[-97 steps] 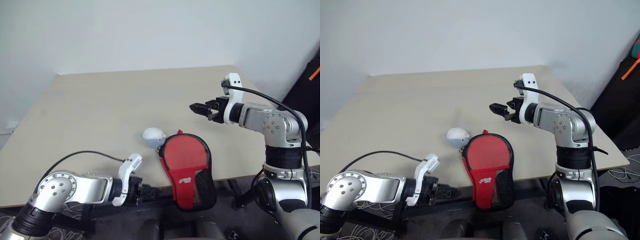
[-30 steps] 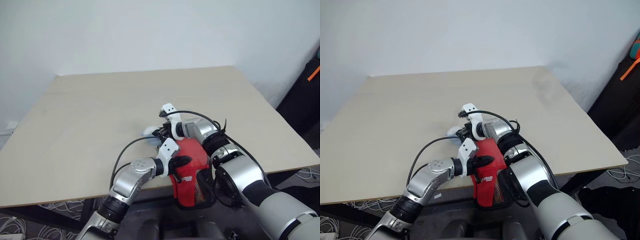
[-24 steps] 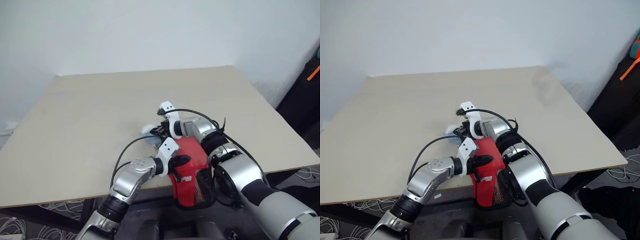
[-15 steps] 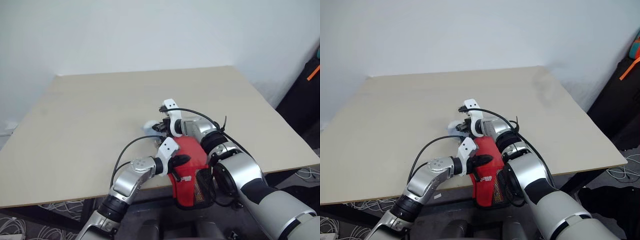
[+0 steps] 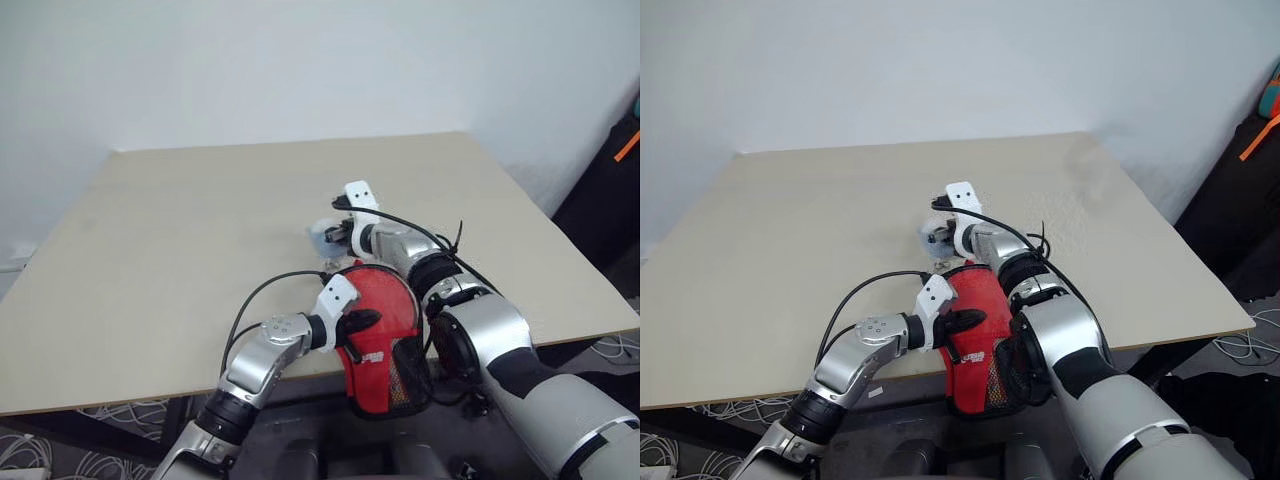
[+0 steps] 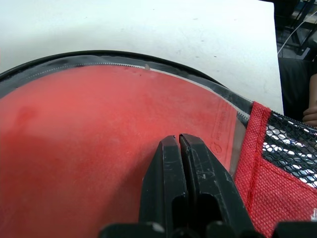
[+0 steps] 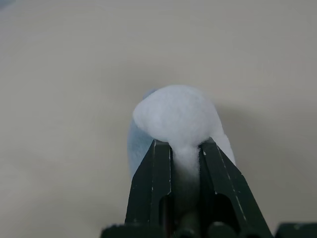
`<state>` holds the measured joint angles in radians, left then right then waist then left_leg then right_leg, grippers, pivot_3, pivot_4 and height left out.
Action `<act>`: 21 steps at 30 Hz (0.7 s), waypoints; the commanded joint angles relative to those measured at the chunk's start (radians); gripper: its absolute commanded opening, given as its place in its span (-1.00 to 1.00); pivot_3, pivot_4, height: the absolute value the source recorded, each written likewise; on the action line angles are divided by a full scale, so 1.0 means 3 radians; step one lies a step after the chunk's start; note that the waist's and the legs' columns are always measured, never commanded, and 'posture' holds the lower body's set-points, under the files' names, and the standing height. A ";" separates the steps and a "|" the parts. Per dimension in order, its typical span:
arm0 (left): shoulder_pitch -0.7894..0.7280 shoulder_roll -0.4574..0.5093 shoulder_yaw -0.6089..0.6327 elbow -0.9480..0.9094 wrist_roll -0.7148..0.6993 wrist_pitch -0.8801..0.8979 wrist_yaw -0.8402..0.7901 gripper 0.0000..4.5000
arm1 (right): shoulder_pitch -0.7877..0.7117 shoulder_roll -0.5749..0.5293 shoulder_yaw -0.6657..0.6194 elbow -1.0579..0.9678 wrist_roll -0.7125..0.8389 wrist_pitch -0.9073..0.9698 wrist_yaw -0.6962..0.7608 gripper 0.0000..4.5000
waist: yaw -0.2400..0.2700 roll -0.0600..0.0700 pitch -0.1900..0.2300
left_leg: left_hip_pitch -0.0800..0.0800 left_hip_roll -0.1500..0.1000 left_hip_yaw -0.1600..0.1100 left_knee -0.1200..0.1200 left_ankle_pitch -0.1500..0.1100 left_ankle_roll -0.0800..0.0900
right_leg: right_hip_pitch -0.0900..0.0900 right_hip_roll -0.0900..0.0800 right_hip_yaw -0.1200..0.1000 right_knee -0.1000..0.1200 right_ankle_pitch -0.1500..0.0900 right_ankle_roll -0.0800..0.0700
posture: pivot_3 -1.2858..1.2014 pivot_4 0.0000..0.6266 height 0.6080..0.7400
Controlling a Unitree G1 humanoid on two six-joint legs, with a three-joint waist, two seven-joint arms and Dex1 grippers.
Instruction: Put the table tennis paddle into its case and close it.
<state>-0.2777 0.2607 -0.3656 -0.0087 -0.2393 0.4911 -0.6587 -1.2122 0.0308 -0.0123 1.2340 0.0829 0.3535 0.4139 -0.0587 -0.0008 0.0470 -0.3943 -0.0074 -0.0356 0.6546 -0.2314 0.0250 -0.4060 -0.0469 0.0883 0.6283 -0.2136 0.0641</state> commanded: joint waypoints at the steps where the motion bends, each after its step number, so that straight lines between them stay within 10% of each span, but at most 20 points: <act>1: 0.0038 0.0006 -0.0038 0.0108 0.0093 0.0080 0.0005 -1.00 | -0.0182 -0.0179 0.0045 -0.0065 -0.0155 -0.0147 -0.0082 -0.80 | -0.0001 0.0000 0.0000 | 0.0000 0.0000 0.0000 0.0000 0.0000 0.0000 | 0.0000 0.0000 0.0000 0.0000 0.0002 -0.0004 | 0.03 -1.00 1.00; 21: -0.0007 -0.0091 -0.0061 0.0216 0.0117 0.0060 -0.0004 -1.00 | 0.0282 -0.1160 0.0270 -0.0848 -0.0441 0.0256 0.0430 -0.80 | 0.0024 0.0004 -0.0001 | -0.0001 -0.0003 0.0000 0.0007 0.0001 0.0002 | 0.0008 -0.0001 0.0001 -0.0004 0.0002 -0.0003 | 0.03 -1.00 1.00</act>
<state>-0.2905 0.2281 -0.3667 0.0204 -0.2311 0.4894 -0.6600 -1.1115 -0.2656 0.0739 1.0764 -0.0336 0.4236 0.5347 -0.0515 0.0002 0.0468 -0.3946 -0.0084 -0.0356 0.6569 -0.2312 0.0256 -0.4036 -0.0471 0.0887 0.6270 -0.2133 0.0636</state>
